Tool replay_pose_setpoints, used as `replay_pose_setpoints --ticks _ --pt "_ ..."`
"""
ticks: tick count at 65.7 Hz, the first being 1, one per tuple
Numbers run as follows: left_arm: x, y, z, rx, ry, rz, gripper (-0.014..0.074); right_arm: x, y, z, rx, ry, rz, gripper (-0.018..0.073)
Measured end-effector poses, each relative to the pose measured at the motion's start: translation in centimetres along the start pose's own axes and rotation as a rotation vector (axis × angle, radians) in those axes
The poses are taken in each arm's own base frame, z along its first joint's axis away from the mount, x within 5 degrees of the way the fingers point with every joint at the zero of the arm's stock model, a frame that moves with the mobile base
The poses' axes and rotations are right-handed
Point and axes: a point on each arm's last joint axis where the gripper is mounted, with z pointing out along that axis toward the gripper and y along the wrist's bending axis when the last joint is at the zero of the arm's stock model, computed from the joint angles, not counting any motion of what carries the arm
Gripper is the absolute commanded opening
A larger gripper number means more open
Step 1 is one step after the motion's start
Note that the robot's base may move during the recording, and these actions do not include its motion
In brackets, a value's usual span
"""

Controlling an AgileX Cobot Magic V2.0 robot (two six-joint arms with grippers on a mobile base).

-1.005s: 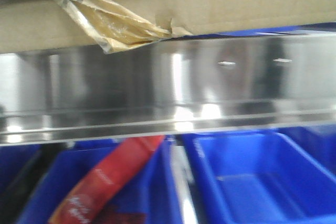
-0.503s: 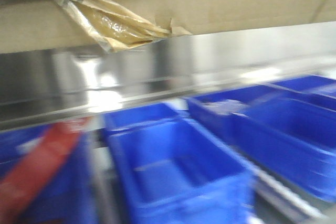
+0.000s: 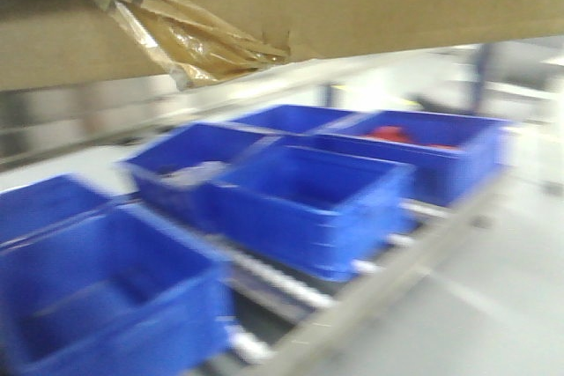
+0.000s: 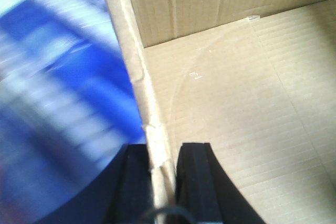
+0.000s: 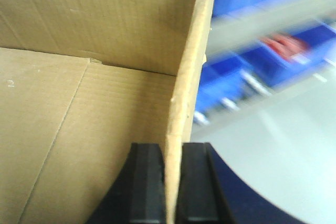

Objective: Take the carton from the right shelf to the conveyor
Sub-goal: 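Hold the carton with both grippers while the base drives to the conveyor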

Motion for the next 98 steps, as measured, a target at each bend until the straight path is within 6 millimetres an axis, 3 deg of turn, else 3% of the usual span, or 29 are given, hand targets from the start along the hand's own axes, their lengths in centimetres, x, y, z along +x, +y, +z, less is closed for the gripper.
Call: replay_pose_setpoints --ticks 98 --pt "0.01 -0.02 0.0 0.002 0.001 -0.001 -0.0012 0.0 -0.01 0.0 0.001 0.0 -0.002 -0.007"
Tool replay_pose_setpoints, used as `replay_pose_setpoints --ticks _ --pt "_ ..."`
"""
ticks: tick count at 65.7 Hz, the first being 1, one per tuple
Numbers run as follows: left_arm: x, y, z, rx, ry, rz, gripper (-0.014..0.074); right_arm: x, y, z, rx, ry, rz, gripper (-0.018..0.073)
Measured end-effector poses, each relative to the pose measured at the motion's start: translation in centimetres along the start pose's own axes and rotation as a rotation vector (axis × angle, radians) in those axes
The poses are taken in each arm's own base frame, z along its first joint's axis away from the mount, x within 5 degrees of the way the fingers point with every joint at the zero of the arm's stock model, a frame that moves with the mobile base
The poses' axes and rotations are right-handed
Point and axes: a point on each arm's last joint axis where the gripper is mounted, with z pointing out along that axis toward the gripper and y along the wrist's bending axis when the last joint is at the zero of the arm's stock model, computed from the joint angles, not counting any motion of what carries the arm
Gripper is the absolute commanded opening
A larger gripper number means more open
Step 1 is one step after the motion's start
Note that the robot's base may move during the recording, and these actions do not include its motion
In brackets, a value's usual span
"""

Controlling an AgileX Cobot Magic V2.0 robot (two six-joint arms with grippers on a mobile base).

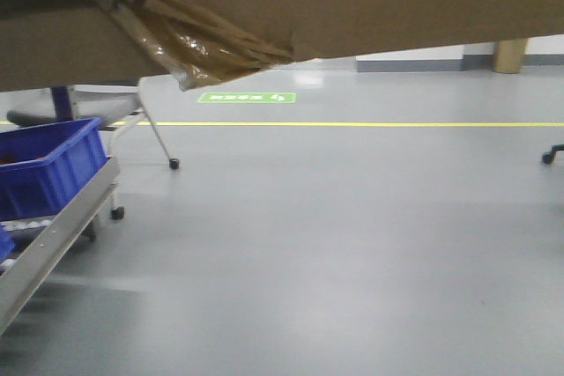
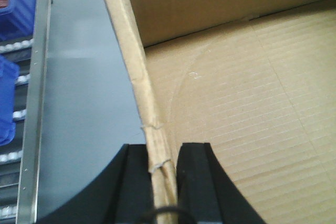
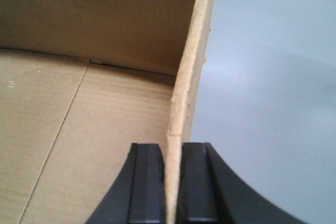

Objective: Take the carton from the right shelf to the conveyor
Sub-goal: 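Hold the carton with both grippers while the base drives to the conveyor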

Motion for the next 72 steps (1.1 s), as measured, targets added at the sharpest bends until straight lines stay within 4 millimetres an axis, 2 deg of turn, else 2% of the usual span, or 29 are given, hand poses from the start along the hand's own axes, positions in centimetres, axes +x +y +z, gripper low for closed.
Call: replay_pose_setpoints --ticks 72 --pt "0.01 -0.03 0.0 0.003 0.002 -0.001 -0.0012 0.0 -0.03 -0.1 0.0 -0.002 0.001 -0.007"
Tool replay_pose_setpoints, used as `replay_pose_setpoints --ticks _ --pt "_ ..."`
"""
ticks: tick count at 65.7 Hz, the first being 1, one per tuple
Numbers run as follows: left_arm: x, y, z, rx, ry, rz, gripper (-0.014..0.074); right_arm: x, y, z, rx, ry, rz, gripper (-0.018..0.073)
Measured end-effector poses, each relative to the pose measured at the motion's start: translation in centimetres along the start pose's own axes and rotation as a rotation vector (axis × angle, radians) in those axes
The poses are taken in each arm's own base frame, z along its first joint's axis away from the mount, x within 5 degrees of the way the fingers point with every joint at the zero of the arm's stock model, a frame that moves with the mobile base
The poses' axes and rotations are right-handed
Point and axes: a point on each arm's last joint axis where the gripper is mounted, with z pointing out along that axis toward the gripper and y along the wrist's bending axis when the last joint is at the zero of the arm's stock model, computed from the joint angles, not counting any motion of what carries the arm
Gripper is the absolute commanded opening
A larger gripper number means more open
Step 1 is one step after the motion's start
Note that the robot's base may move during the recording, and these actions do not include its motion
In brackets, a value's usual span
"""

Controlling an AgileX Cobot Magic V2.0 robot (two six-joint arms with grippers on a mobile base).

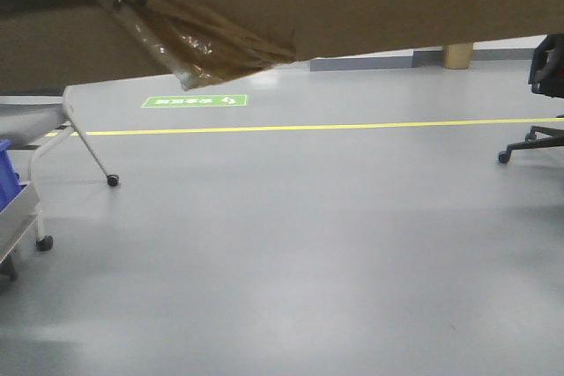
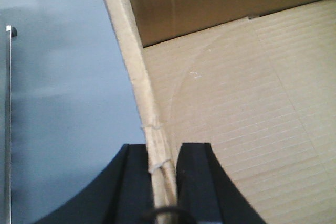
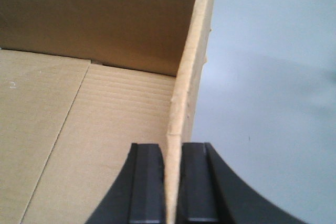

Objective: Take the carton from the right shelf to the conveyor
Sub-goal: 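Hold the carton with both grippers while the base drives to the conveyor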

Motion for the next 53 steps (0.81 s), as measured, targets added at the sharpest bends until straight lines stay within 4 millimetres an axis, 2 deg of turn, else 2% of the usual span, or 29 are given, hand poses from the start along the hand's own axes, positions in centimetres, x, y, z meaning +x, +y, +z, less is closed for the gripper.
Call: replay_pose_setpoints --ticks 53 --pt "-0.05 0.11 0.0 -0.012 -0.006 0.004 -0.0012 -0.02 0.01 0.0 -0.001 -0.003 0.0 -0.007"
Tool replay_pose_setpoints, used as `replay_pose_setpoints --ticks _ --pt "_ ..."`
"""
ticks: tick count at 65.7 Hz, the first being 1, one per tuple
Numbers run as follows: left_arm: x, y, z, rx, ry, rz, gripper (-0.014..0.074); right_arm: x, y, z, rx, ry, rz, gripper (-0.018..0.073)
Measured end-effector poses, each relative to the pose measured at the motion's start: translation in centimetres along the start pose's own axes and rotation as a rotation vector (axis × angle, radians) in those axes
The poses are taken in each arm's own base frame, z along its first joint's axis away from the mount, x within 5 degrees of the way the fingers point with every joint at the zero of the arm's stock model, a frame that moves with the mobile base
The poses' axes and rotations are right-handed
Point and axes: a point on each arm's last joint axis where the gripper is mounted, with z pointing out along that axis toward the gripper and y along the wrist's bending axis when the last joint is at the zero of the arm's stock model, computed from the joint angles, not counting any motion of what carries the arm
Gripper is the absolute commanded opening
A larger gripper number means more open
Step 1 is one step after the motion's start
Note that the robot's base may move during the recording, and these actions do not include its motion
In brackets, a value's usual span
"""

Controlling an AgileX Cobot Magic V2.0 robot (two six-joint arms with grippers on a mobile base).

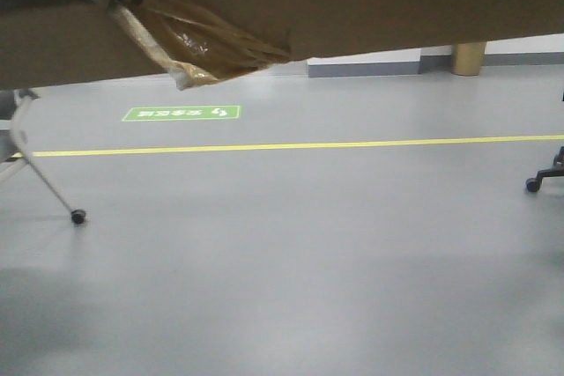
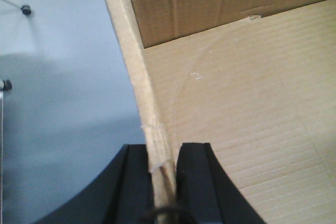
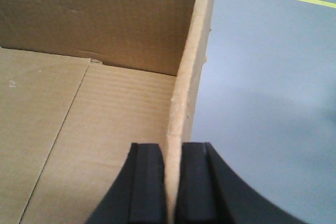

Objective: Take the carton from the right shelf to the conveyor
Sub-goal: 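Hold the carton with both grippers while the base drives to the conveyor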

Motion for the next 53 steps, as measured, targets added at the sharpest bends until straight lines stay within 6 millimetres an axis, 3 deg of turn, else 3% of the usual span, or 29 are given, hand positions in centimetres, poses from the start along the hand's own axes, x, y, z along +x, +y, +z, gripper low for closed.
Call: replay_pose_setpoints --ticks 53 --pt "-0.21 0.31 -0.01 -0.034 -0.023 0.013 -0.0012 -0.19 0.13 0.16 -0.009 -0.018 0.002 -0.007"
